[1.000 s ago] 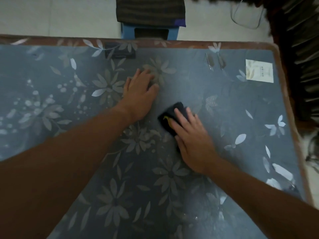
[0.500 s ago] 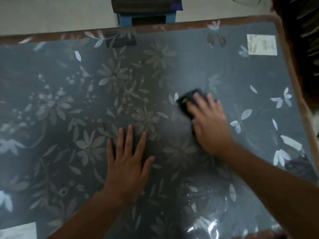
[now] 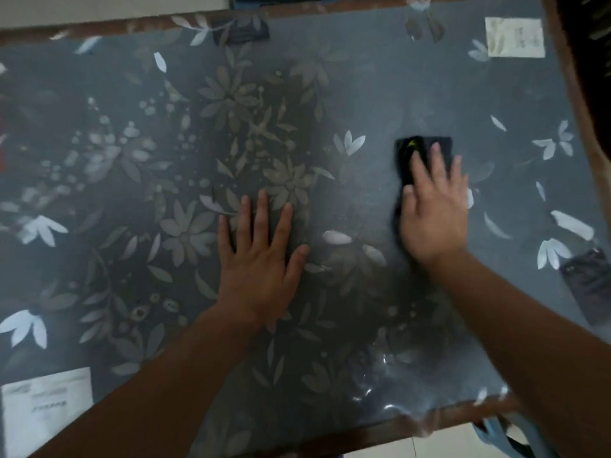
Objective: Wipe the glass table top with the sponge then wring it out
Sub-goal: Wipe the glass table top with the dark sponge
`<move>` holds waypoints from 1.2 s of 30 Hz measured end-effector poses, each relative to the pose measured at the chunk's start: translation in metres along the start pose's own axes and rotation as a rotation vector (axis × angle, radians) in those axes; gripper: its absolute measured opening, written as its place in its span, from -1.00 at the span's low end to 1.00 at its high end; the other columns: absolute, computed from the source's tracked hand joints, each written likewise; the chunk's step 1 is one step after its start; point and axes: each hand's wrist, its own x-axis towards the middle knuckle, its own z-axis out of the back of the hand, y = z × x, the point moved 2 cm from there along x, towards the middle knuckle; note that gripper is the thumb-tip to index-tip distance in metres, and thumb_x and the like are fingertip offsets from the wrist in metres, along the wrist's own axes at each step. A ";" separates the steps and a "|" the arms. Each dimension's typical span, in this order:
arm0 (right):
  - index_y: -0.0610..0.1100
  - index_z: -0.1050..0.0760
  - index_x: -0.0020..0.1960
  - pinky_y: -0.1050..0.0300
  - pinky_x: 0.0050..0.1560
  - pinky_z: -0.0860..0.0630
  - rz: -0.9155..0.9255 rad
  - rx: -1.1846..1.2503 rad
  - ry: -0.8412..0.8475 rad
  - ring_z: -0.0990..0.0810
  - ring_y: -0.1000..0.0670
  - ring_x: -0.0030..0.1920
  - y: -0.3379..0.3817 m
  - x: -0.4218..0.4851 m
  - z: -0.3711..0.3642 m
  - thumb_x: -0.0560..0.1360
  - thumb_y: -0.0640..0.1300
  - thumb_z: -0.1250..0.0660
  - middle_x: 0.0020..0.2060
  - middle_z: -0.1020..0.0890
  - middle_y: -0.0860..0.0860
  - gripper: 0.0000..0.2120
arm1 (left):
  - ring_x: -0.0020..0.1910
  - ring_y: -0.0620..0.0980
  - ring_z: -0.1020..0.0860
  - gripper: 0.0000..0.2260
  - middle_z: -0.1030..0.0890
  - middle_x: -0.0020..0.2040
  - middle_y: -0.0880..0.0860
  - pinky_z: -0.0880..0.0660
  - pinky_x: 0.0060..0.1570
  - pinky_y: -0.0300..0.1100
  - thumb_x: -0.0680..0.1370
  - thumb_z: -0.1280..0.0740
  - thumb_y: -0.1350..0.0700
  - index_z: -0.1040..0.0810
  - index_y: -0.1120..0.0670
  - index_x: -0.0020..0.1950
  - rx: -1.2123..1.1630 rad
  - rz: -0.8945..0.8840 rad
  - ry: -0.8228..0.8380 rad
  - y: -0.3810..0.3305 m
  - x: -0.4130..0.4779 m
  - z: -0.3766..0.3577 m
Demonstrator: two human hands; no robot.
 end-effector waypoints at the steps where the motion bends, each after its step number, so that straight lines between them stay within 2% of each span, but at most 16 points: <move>1: -0.08 -0.26 0.57 -0.31 0.54 -0.08 0.075 -0.047 0.005 -0.11 -0.35 0.57 0.014 -0.026 -0.008 0.59 -0.04 -0.10 0.58 -0.23 -0.15 -0.46 | 0.57 0.06 0.37 -0.38 0.29 0.62 0.05 0.32 0.50 0.20 0.59 0.26 -0.29 0.18 -0.09 0.62 0.000 0.002 0.001 0.000 0.000 -0.001; 4: -0.02 -0.25 0.55 -0.30 0.55 -0.07 0.615 -0.101 0.206 -0.12 -0.32 0.57 0.039 -0.121 -0.018 0.59 -0.05 -0.18 0.58 -0.24 -0.12 -0.47 | 0.59 0.08 0.31 -0.37 0.23 0.64 0.05 0.31 0.50 0.18 0.58 0.26 -0.29 0.14 -0.09 0.63 0.013 0.007 -0.038 -0.001 0.001 -0.002; 6: 0.00 -0.25 0.54 -0.32 0.54 -0.10 0.829 -0.146 0.260 -0.16 -0.33 0.56 0.017 -0.127 -0.010 0.56 -0.06 -0.18 0.57 -0.27 -0.11 -0.46 | 0.60 0.08 0.26 -0.37 0.20 0.64 0.05 0.29 0.51 0.17 0.58 0.25 -0.29 0.11 -0.10 0.63 0.016 0.008 -0.051 -0.001 0.000 -0.004; 7: -0.01 -0.24 0.53 -0.37 0.51 -0.15 0.809 -0.200 0.207 -0.19 -0.35 0.53 -0.001 -0.110 -0.007 0.54 -0.08 -0.17 0.55 -0.29 -0.14 -0.45 | 0.60 0.07 0.26 -0.37 0.19 0.64 0.04 0.29 0.51 0.17 0.58 0.24 -0.29 0.09 -0.10 0.63 0.013 0.008 -0.056 -0.001 -0.001 -0.004; 9: -0.05 -0.24 0.54 -0.42 0.45 -0.20 0.448 -0.160 0.079 -0.21 -0.38 0.52 -0.041 -0.061 0.002 0.55 -0.07 -0.10 0.54 -0.29 -0.18 -0.45 | 0.60 0.06 0.23 -0.36 0.16 0.65 0.04 0.27 0.52 0.18 0.57 0.21 -0.30 0.06 -0.11 0.63 -0.003 0.005 -0.071 -0.001 -0.002 -0.004; 12: -0.05 -0.21 0.59 -0.32 0.55 -0.05 0.012 -0.009 0.017 -0.08 -0.33 0.58 -0.047 -0.037 0.014 0.59 0.01 -0.01 0.60 -0.19 -0.13 -0.43 | 0.61 0.08 0.12 -0.35 0.02 0.64 0.09 0.29 0.49 0.21 0.56 0.10 -0.31 -0.12 -0.05 0.60 -0.066 0.003 -0.117 -0.003 -0.006 0.001; 13: -0.05 -0.20 0.59 -0.32 0.54 -0.06 0.051 -0.038 0.015 -0.09 -0.33 0.58 -0.034 -0.059 0.008 0.58 0.00 -0.02 0.60 -0.20 -0.13 -0.42 | 0.61 0.11 0.07 -0.36 -0.05 0.63 0.13 0.29 0.49 0.24 0.56 0.05 -0.29 -0.21 -0.01 0.56 -0.076 -0.002 -0.139 -0.005 -0.012 0.003; 18: 0.03 -0.20 0.57 -0.30 0.57 -0.03 0.772 -0.115 0.296 -0.09 -0.26 0.59 -0.007 -0.180 -0.002 0.59 -0.03 -0.13 0.60 -0.20 -0.06 -0.46 | 0.58 0.19 -0.10 -0.46 -0.22 0.54 0.23 0.19 0.50 0.29 0.56 -0.07 -0.21 -0.36 0.04 0.46 -0.009 -0.004 -0.183 -0.016 -0.077 -0.003; 20: 0.02 -0.23 0.55 -0.37 0.53 -0.10 0.653 -0.128 0.215 -0.14 -0.31 0.57 -0.029 -0.146 0.002 0.57 -0.04 -0.10 0.59 -0.23 -0.10 -0.46 | 0.60 0.17 -0.03 -0.42 -0.16 0.58 0.20 0.20 0.51 0.26 0.56 0.01 -0.25 -0.29 -0.02 0.52 0.028 0.034 -0.117 -0.011 -0.103 -0.011; 23: -0.01 -0.17 0.60 -0.32 0.56 -0.02 0.130 0.000 0.120 -0.04 -0.31 0.59 -0.036 -0.098 0.010 0.60 0.00 -0.01 0.62 -0.12 -0.09 -0.44 | 0.61 0.12 0.19 -0.32 0.12 0.65 0.08 0.25 0.50 0.26 0.53 0.15 -0.36 0.03 -0.14 0.62 0.035 0.063 -0.005 0.003 -0.117 -0.029; 24: -0.01 -0.15 0.61 -0.28 0.57 0.01 0.070 0.002 0.099 -0.02 -0.30 0.60 -0.023 -0.107 0.007 0.61 0.00 -0.03 0.62 -0.11 -0.08 -0.44 | 0.60 0.10 0.26 -0.30 0.21 0.64 0.05 0.27 0.49 0.26 0.51 0.18 -0.38 0.12 -0.16 0.62 0.031 0.062 0.023 0.007 -0.118 -0.034; 25: -0.02 -0.16 0.61 -0.28 0.57 -0.01 0.107 -0.035 0.077 -0.04 -0.31 0.59 -0.009 -0.127 0.000 0.61 -0.01 -0.09 0.62 -0.13 -0.09 -0.44 | 0.58 0.09 0.31 -0.29 0.28 0.62 0.03 0.29 0.48 0.27 0.50 0.20 -0.39 0.19 -0.18 0.61 0.032 0.063 0.046 0.009 -0.116 -0.037; 30: 0.03 -0.23 0.56 -0.29 0.56 -0.05 0.876 -0.122 0.314 -0.11 -0.27 0.59 0.013 -0.232 -0.006 0.58 -0.02 -0.16 0.60 -0.21 -0.06 -0.46 | 0.54 0.06 0.44 -0.26 0.41 0.58 0.00 0.35 0.46 0.27 0.43 0.25 -0.40 0.31 -0.21 0.57 0.042 0.066 0.134 0.012 -0.112 -0.035; 32: 0.02 -0.25 0.54 -0.34 0.51 -0.15 0.734 -0.162 0.228 -0.18 -0.32 0.55 -0.009 -0.202 -0.002 0.57 -0.06 -0.15 0.57 -0.26 -0.11 -0.47 | 0.54 0.06 0.43 -0.27 0.40 0.58 0.00 0.36 0.46 0.27 0.44 0.23 -0.39 0.30 -0.21 0.58 0.021 0.058 0.139 0.012 -0.113 -0.035; 35: -0.01 -0.18 0.60 -0.32 0.55 -0.06 0.133 -0.023 0.145 -0.05 -0.31 0.59 -0.027 -0.171 0.007 0.62 -0.04 -0.06 0.61 -0.16 -0.09 -0.46 | 0.55 0.06 0.41 -0.30 0.37 0.60 0.00 0.37 0.45 0.27 0.46 0.22 -0.36 0.28 -0.21 0.58 0.008 0.045 0.130 0.012 -0.114 -0.035; 36: -0.02 -0.17 0.60 -0.31 0.56 -0.05 0.050 -0.025 0.102 -0.04 -0.30 0.59 -0.015 -0.183 0.005 0.62 -0.02 -0.05 0.61 -0.15 -0.10 -0.46 | 0.55 0.07 0.41 -0.30 0.36 0.60 0.00 0.38 0.45 0.27 0.47 0.22 -0.35 0.28 -0.21 0.58 0.008 0.041 0.123 0.011 -0.113 -0.034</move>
